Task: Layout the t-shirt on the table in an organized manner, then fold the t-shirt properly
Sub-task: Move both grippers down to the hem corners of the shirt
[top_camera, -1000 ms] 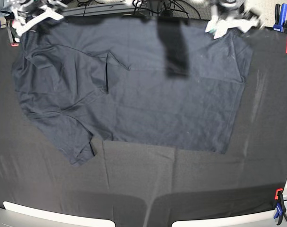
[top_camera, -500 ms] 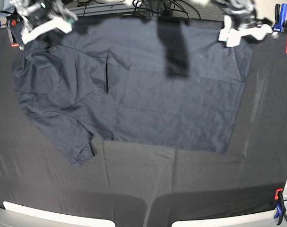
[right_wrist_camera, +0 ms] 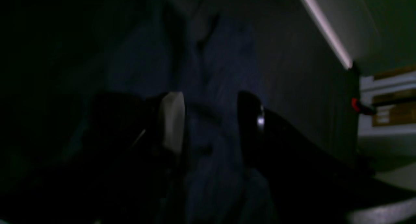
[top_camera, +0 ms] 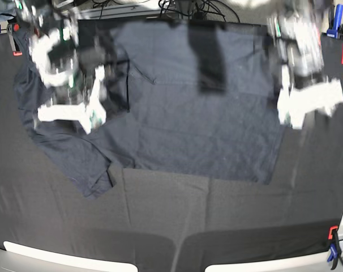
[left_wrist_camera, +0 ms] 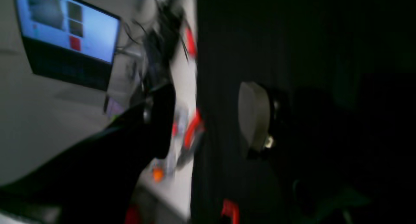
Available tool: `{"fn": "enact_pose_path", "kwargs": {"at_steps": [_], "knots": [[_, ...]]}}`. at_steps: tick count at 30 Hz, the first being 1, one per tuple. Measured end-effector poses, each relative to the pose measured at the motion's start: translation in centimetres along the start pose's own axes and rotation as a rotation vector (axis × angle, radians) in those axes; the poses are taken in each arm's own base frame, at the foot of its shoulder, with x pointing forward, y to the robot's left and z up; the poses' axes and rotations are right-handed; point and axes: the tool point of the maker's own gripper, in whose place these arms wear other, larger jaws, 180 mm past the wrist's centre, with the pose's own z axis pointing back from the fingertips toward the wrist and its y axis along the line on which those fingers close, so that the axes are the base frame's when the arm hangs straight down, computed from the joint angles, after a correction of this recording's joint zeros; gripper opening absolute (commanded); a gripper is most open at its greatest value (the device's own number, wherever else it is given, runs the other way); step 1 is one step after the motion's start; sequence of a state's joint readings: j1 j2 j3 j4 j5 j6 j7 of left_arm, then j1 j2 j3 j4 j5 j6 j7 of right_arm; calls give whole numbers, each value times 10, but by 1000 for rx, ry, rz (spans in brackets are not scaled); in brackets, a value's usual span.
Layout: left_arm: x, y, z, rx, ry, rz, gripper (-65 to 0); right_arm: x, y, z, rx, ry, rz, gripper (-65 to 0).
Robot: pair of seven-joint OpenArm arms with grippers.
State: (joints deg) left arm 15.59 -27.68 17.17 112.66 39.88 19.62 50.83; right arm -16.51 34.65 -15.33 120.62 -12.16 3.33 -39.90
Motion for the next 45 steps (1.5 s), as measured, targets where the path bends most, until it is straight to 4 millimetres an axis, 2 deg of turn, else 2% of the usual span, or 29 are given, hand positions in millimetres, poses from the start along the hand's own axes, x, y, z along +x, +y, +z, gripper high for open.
{"fn": "enact_pose_path", "kwargs": {"at_steps": [7,9,12,14,16,20,23,25,27,29,33,40,45], "knots": [[110,19,-50,-160,-208,417,-354,22,-35,-24,-90,-40,-27,-385],[139,11,-63,-266,-280,427,-354,27,-37,-26,-99,-44,-39,-385],[161,-14,-84,-424,-338,417,-354,28,-37,-27,-99,-38,-55,-385],[154,-30,-106,-480,-287,441,-354,29,-36,-27,-97,-37,-59,-385],[138,-42,-133,-504,-222,460,-354,26,-35,-27,-95,-21,-65,-385],[81,-69,-186,-526,38,552,-354,23,-33,-27,-93,1,-71,-385],[41,-90,-203,-569,227,673,-354,19,-33,-28,-93,20,-72,-385],[39,-109,-200,-689,252,763,-354,18,-33,-28,-92,25,-72,-385],[41,-118,-196,-782,261,874,-354,19,-32,-28,-93,26,-76,-385],[45,-119,-193,-844,230,969,-354,20,-29,-28,-90,30,-91,-385],[31,-115,-196,-824,224,1056,-354,25,-19,-29,-73,26,-131,-385],[16,-119,-192,-815,242,1037,-354,31,-13,-30,-63,15,-161,-385],[36,-128,-173,-978,202,1062,-354,31,-13,-30,-64,14,-161,-385]]}}
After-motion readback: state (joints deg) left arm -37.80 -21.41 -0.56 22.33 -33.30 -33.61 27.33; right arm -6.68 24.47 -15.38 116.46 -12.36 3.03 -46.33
